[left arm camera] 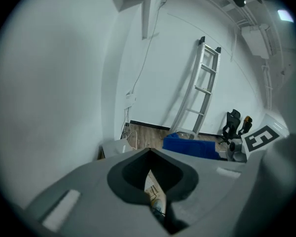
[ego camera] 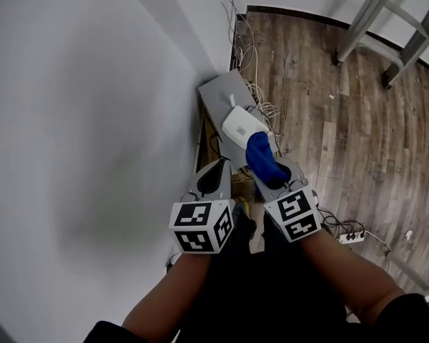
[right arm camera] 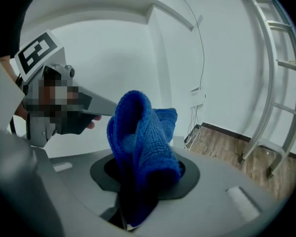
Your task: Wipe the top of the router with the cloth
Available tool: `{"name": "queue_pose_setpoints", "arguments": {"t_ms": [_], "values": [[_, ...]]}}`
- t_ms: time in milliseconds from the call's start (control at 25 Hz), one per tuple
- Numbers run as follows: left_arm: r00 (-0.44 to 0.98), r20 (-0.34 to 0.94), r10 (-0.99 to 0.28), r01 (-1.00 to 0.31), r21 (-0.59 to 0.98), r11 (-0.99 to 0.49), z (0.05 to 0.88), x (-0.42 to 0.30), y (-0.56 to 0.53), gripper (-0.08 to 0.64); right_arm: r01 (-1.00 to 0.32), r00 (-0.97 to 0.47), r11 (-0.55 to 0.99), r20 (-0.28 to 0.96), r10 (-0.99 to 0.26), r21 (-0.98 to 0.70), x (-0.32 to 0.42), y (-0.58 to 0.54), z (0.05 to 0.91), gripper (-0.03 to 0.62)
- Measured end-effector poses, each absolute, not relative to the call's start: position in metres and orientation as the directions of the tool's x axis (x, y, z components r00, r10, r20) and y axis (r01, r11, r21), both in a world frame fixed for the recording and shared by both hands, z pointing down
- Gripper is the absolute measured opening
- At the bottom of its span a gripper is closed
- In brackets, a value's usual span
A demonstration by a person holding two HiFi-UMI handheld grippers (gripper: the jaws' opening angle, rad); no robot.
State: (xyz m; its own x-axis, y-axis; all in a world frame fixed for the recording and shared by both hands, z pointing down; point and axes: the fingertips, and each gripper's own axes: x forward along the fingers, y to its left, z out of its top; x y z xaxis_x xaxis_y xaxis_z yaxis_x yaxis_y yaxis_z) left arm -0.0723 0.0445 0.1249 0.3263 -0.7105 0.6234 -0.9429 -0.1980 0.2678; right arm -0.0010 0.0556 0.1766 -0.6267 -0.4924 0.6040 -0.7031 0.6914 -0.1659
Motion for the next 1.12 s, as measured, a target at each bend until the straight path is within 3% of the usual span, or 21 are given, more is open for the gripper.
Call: {"name": "queue_pose_setpoints", "arguments": {"t_ms": [120,360,600,760,1120], "values": [[0.273,0.661,-0.699,-0.956,0.266,-0.121,0.149,-0.078,0.029,0.002,-0.673,-0.632,0.726,0.623,-0.461,-0.145,0.001,0.023,0.202,0.160],[0.281,0.688,-0.669,-0.955,0.268,-0.125,0.224,-0.080,-0.008,0.002,-0.691,-0.584,0.712,0.677,-0.448,-0.125,-0.016,-0.015,0.276,0.158],[0.396,0.681,-0.616,-0.907,0.395,-0.146,0.350,-0.105,-0.050,0.002,-0.781,-0.482,0.614,0.738,-0.472,-0.117,-0.051,-0.031,0.389,0.156],[0.410,0.712,-0.570,-0.909,0.375,-0.184,0.408,-0.125,-0.055,0.002,-0.822,-0.412,0.561,0.778,-0.474,-0.094,-0.067,-0.035,0.453,0.155],[0.378,0.726,-0.574,-0.913,0.395,-0.102,0.457,-0.176,-0.050,0.002,-0.823,-0.315,0.569,0.821,-0.476,0.014,-0.104,-0.068,0.515,0.155]]}}
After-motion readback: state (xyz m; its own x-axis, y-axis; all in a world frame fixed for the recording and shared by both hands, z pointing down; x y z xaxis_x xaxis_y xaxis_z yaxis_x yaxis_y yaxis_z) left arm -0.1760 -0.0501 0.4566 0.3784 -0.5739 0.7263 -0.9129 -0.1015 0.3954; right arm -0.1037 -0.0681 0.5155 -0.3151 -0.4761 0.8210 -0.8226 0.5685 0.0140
